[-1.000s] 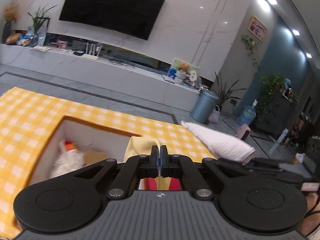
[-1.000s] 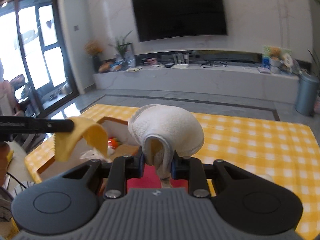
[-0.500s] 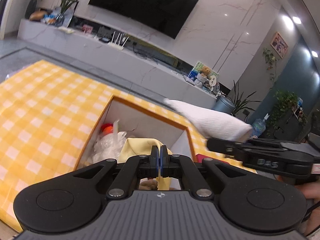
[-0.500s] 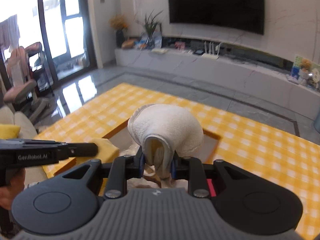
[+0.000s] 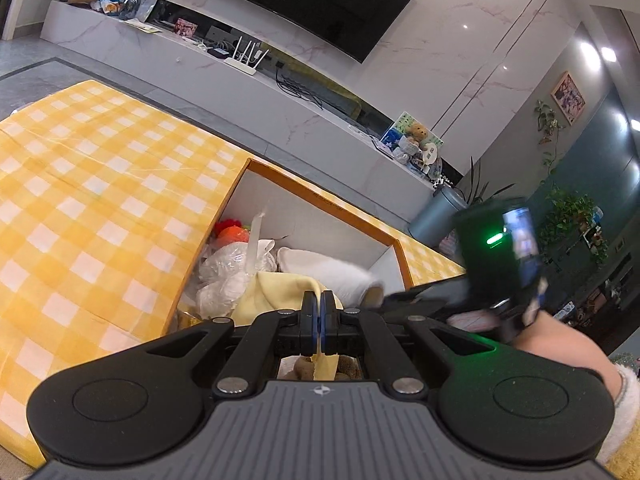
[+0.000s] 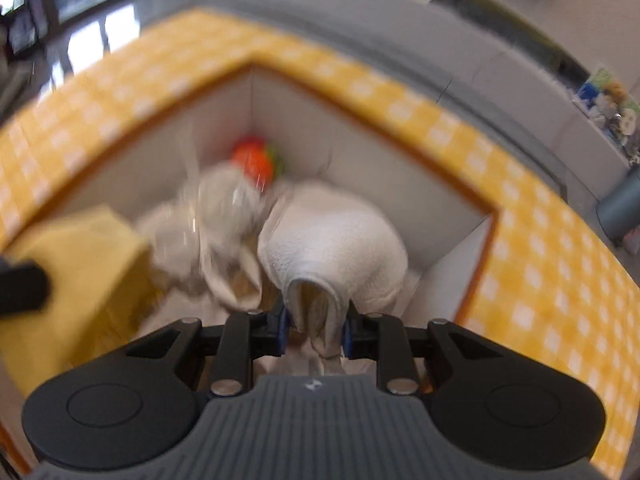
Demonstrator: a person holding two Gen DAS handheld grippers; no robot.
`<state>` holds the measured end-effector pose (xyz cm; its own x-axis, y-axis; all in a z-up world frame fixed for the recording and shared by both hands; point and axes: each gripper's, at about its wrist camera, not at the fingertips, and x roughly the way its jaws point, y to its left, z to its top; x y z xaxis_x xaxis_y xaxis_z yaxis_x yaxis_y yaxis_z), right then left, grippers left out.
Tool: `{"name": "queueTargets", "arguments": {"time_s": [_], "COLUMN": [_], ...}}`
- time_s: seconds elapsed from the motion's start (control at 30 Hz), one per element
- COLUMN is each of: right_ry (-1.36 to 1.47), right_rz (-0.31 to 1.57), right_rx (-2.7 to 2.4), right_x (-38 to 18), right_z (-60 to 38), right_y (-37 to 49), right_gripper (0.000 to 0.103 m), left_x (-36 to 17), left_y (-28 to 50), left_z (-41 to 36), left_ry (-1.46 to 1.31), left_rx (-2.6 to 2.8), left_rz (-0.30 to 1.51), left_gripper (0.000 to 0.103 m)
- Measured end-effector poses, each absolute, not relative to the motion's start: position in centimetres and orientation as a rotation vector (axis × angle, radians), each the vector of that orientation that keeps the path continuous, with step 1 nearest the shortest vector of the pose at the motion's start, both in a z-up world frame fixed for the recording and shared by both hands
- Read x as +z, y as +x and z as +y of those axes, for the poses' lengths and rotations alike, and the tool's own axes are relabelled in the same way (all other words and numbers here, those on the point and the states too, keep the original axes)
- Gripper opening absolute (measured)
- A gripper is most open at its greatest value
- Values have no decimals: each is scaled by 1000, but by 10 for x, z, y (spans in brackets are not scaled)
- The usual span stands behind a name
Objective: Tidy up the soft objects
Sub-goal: 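Lower the white terry pad into the box and open the right tool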
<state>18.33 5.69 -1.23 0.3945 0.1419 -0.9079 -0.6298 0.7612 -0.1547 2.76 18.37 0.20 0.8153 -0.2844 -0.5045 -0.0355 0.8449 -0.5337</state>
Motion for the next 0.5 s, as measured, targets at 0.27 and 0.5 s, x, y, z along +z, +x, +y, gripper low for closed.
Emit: {"name": "queueTargets", "arguments": {"time_s": [0.27, 0.5], "right_ry": [-619, -528], "right_rz": [966, 839], "right_rx": [556, 566], "right_x": [16, 39], "right_z": [54, 56], "right_y": [156, 168], "right_gripper": [96, 45], "left_x": [1, 2], "left_y": [30, 29], "left_z": [187, 190], "left_ry": [-576, -591], "left_rx": [-126, -109], "left_rz": [621, 614], "left_gripper": [1, 1]}}
